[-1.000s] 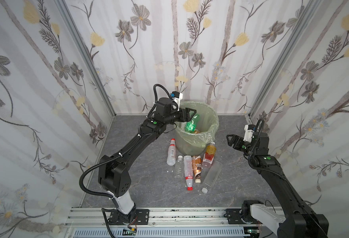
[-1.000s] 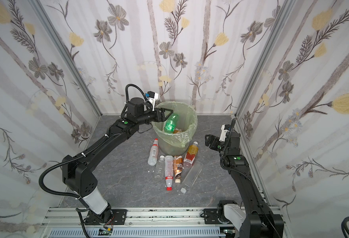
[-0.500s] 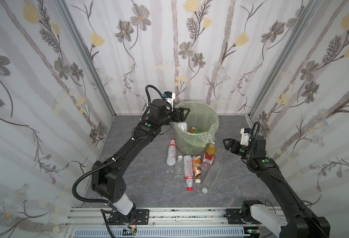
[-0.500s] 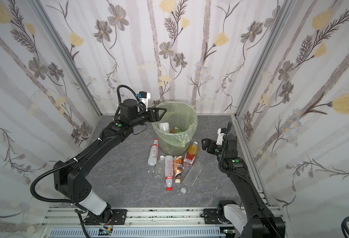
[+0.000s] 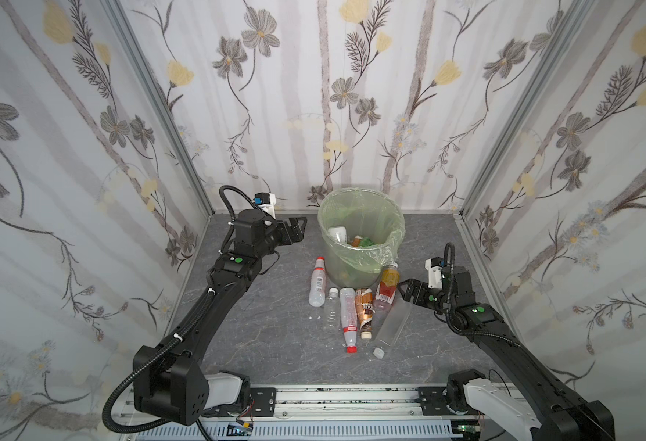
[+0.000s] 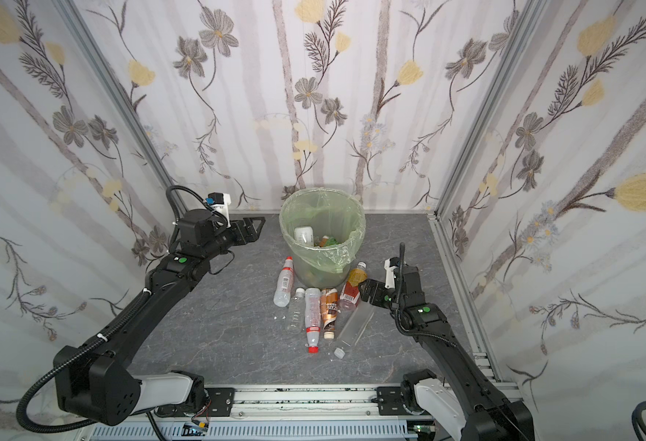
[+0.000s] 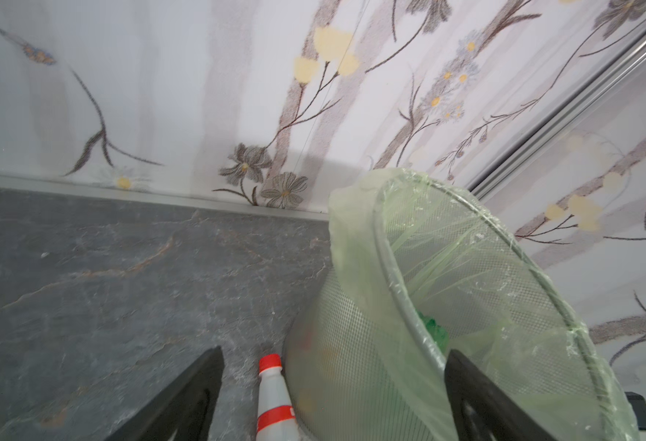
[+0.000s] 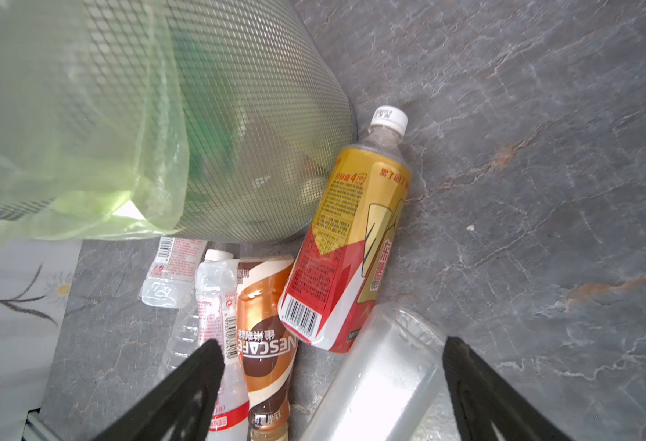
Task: Put the plastic bottles in the bin
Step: 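Withdraw the left arm while the right gripper lowers toward the yellow-label bottle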
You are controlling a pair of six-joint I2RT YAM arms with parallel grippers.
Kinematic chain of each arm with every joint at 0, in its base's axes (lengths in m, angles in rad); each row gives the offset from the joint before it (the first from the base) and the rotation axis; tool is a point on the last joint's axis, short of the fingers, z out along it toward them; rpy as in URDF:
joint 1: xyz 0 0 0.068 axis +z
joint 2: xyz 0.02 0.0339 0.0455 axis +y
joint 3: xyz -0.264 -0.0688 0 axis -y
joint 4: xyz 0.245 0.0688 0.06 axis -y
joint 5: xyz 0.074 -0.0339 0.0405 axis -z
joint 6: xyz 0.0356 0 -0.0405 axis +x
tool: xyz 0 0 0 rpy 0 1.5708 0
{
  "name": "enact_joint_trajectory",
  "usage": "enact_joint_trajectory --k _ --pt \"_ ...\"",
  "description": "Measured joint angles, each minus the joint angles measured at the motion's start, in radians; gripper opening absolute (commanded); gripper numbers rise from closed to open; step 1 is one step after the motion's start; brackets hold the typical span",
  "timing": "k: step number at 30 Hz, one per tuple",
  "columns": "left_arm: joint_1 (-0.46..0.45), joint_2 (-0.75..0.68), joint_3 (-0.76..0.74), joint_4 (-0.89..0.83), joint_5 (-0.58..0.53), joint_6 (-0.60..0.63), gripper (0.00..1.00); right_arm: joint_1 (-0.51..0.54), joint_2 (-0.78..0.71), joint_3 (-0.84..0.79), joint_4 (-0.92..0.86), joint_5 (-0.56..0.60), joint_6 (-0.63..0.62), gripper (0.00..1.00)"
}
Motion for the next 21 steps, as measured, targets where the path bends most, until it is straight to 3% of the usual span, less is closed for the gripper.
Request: enact_joint_trajectory --k 9,21 --pt "0.051 -0.133 -0.208 -0.004 -0.035 -0.003 0.94 0.047 0.053 -0.039 -0.010 0.029 0.021 0.82" --pt "0.065 -0.164 -0.267 0.000 -0.087 -0.003 0.94 0.094 0.153 -0.063 -0.024 0.079 0.045 0.81"
